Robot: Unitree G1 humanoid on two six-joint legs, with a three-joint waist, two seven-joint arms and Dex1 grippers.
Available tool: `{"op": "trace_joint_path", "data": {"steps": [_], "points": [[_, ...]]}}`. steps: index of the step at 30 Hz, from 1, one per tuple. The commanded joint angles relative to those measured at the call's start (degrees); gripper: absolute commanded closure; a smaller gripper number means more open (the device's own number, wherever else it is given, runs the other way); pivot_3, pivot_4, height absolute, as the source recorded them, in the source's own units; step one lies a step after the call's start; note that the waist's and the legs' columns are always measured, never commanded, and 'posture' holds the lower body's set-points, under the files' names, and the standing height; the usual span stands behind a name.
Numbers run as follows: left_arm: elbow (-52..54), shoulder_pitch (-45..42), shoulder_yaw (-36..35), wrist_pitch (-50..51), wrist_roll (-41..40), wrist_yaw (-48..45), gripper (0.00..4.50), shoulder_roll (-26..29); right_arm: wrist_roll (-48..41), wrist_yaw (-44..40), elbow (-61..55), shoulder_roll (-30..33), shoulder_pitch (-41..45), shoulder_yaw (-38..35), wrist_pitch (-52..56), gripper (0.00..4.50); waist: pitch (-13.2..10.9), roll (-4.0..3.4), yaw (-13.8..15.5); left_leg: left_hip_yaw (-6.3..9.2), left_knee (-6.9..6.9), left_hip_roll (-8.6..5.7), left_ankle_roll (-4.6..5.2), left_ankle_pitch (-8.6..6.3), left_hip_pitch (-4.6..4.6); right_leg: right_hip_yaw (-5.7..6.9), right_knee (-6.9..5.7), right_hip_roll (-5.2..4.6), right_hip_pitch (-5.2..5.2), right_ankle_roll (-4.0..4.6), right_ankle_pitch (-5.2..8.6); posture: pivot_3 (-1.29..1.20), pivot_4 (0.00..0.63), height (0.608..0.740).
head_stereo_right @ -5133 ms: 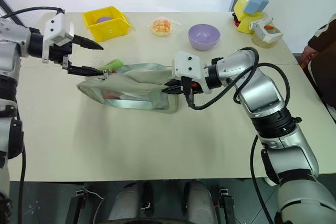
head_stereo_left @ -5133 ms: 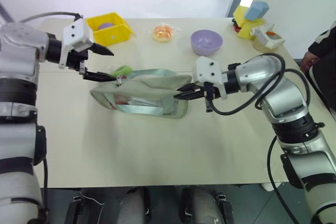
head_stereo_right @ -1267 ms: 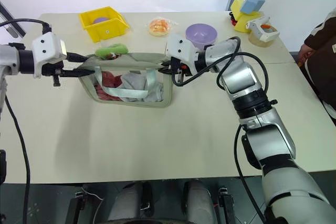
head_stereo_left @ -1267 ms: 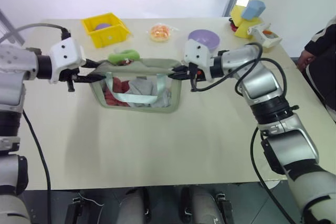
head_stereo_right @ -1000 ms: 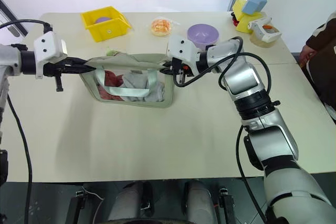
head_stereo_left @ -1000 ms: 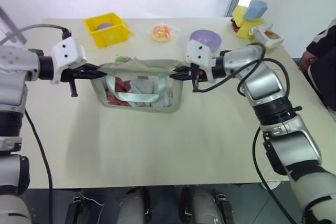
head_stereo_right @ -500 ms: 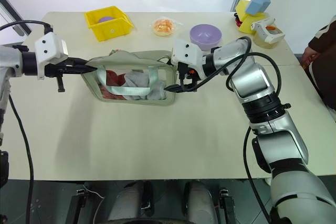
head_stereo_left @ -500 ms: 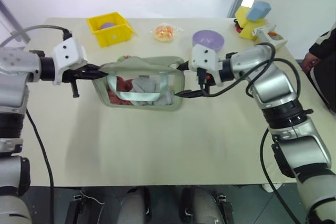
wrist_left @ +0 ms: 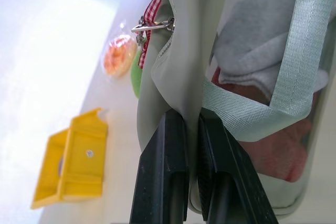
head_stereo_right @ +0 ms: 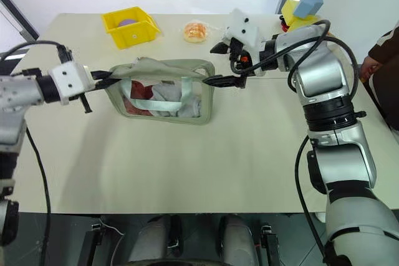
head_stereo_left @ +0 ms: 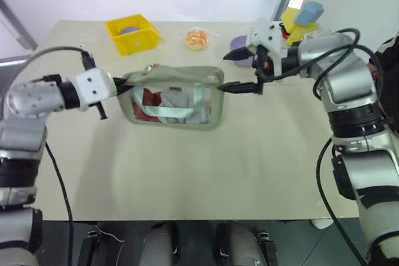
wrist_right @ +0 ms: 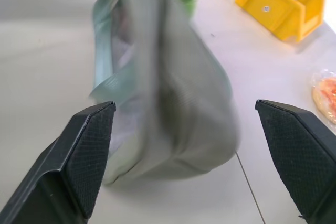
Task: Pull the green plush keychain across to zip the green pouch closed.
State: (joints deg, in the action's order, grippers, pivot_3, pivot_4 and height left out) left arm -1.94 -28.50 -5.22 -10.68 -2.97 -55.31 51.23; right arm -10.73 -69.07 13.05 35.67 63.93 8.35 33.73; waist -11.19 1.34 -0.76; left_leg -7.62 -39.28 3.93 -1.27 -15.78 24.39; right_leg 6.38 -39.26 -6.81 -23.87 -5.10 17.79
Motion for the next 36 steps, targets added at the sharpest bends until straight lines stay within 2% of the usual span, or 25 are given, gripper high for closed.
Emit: {"op": "trace_joint_path", "data": {"steps": [1, 4, 9, 11, 16, 23, 26, 31, 34, 36], "points": [[7.7, 2.7, -1.4, -1.4, -0.3, 2.6, 4.5, -0.6, -1.0, 3.0, 4.0, -1.1, 6.0, -2.9, 0.0, 0.06, 0.0, 0.0, 0.1, 0.0, 0.0, 0.0, 0.0, 0.0, 0.0, 0.0, -0.01, 0.0, 0.0, 0.01, 0.0, 0.0, 0.15, 0.739], [12.0, 5.2, -1.9, -0.1, -1.1, 3.5, 4.5, -0.7, 4.6, 8.1, 12.9, -3.2, 9.6, -0.2, -8.7, 0.06, 0.0, 0.0, 0.0, -0.02, 0.01, 0.0, 0.02, -0.01, 0.01, 0.0, 0.04, 0.0, 0.0, 0.01, -0.01, 0.0, 0.15, 0.739], [13.1, 6.1, -1.6, 1.1, -0.8, 4.1, 4.5, -0.6, 16.7, 15.1, 28.0, -8.3, 12.9, 8.3, -34.6, 0.06, 0.0, -0.01, -0.5, -0.06, 0.04, 0.0, 0.01, -0.01, 0.01, -0.01, 0.03, 0.0, -0.06, 0.01, -0.01, 0.0, 0.15, 0.739], [13.0, 5.8, -1.6, 1.7, -0.9, 4.1, 4.5, -0.6, 17.9, 12.9, 32.9, -11.4, 14.3, 10.1, -39.8, 0.06, 0.0, -0.03, -0.7, -0.09, 0.06, 0.0, 0.0, 0.0, 0.02, -0.02, 0.02, 0.0, -0.11, 0.01, -0.01, 0.0, 0.15, 0.739], [12.4, 4.4, -2.0, 2.5, -1.4, 3.6, 4.5, 0.2, 14.7, 0.8, 39.4, -15.8, 17.1, 9.1, -40.1, 0.06, 0.0, -0.04, -1.2, -0.1, 0.12, 0.01, 0.0, 0.0, 0.08, -0.03, 0.03, 0.01, -0.16, 0.01, 0.0, 0.0, 0.15, 0.739], [12.4, 4.4, -2.0, 2.7, -1.4, 3.4, 4.5, 0.3, 10.7, -6.1, 44.5, -21.4, 21.0, 5.1, -33.6, 0.06, 0.0, -0.05, -1.6, -0.06, 0.1, 0.02, 0.0, 0.0, 0.07, -0.02, 0.02, 0.01, -0.12, 0.01, 0.0, 0.0, 0.15, 0.739], [12.6, 4.7, -2.0, 2.7, -1.5, 3.3, 4.5, 0.5, 8.7, -7.7, 45.4, -23.4, 22.6, 2.7, -27.3, 0.06, 0.0, -0.05, -1.7, -0.06, 0.11, 0.02, 0.0, 0.0, 0.07, -0.02, 0.02, 0.01, -0.12, 0.01, -0.01, 0.0, 0.15, 0.739], [12.9, 4.5, -1.9, 3.3, -1.8, 3.5, 4.5, 0.3, 11.7, -6.0, 46.1, -23.6, 21.8, 4.0, -27.8, 0.06, 0.0, -0.04, -1.6, -0.06, 0.1, 0.01, 0.0, 0.0, 0.07, -0.02, 0.03, 0.01, -0.11, 0.01, -0.01, 0.0, 0.15, 0.739], [13.3, 5.0, -2.0, 5.1, -2.5, 3.3, 4.5, 0.3, 13.4, -4.8, 46.5, -22.3, 22.0, 4.3, -27.8, 0.84, 0.0, -0.04, -1.7, -0.05, 0.11, 0.01, 0.0, 0.0, 0.07, -0.02, 0.02, 0.01, -0.12, 0.01, -0.01, 0.0, 0.15, 0.739], [13.6, 5.0, -2.0, 6.5, -3.0, 3.1, 4.5, 0.2, 14.4, -4.1, 46.6, -21.4, 22.2, 4.6, -28.2, 1.67, 0.0, -0.04, -1.7, -0.06, 0.11, 0.01, 0.0, 0.0, 0.07, -0.02, 0.02, 0.01, -0.13, 0.01, -0.01, 0.0, 0.15, 0.739]]}}
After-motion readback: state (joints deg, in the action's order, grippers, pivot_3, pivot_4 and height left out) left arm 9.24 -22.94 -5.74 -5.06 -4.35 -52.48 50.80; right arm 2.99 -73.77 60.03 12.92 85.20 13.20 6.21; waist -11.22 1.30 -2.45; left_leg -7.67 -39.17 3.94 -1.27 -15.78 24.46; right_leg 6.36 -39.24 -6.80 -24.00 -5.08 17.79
